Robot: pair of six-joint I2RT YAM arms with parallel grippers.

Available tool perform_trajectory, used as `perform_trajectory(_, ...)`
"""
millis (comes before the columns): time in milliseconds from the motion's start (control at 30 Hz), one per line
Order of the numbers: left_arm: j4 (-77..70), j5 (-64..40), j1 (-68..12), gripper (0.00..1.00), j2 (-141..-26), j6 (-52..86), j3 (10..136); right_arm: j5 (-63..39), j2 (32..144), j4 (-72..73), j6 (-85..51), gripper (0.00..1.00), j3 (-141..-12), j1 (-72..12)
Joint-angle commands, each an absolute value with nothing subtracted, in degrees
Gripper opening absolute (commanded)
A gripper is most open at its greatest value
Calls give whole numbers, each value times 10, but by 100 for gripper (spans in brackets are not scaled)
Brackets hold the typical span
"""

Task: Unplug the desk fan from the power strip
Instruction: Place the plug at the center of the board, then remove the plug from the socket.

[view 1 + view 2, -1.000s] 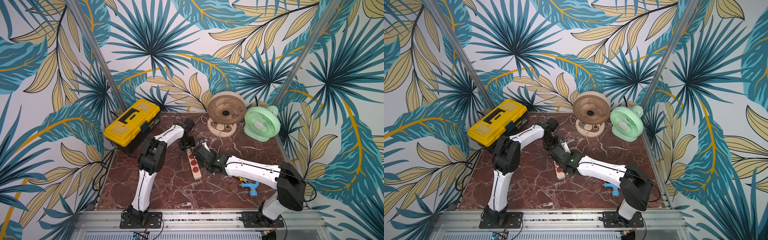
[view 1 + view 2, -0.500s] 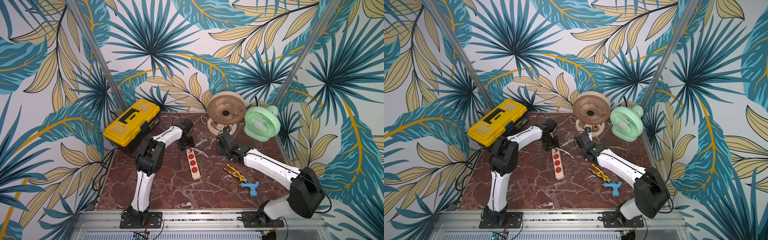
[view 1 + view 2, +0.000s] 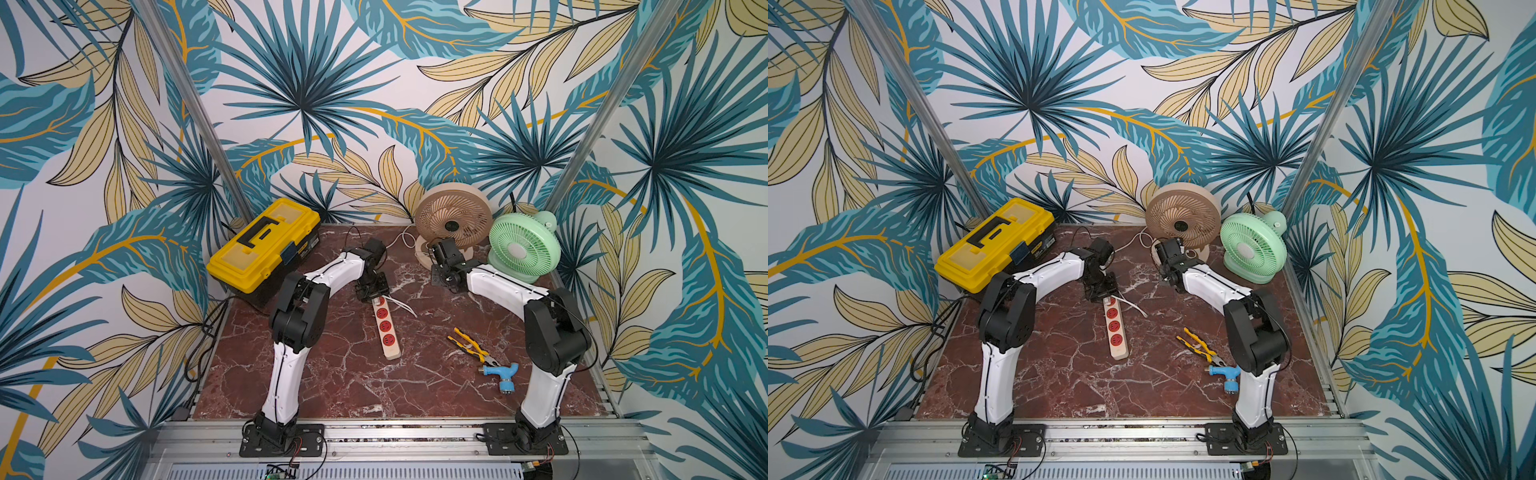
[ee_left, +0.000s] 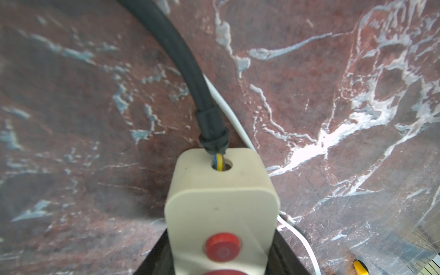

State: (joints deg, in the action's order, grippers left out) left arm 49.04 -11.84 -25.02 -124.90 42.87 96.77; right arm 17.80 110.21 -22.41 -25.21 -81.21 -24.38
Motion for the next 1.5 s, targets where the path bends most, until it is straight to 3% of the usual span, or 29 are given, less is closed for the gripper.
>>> perform_trajectory(0,506,-73,-241,0,-1300,403,933,140,1159,-243,-238,0,-881,-245)
perform_trajectory(233,514,-70,-241,0,-1298,401,939,129,1268,-295,-249,0,-989,-244)
perform_trajectory(300,515,-69,-240,0,-1298,400,940,129,1275,-297,-252,5,-991,-245)
perform_trajectory(500,516,-71,-241,0,-1300,399,943,113,1237,-261,-256,56,-935,-244)
perform_trajectory(667,518,-74,-241,0,-1302,400,949,109,1188,-234,-249,74,-884,-244)
perform_trajectory(833,515,-81,-239,0,-1304,400,951,97,1139,-213,-248,80,-837,-249)
perform_trajectory(1067,508,-96,-238,1,-1303,397,951,98,1060,-198,-243,80,-773,-276)
perform_trajectory(1367,500,-117,-235,33,-1296,395,949,94,981,-174,-251,80,-699,-308)
perform_trajectory(1467,494,-124,-232,48,-1290,395,949,92,962,-169,-255,80,-683,-313)
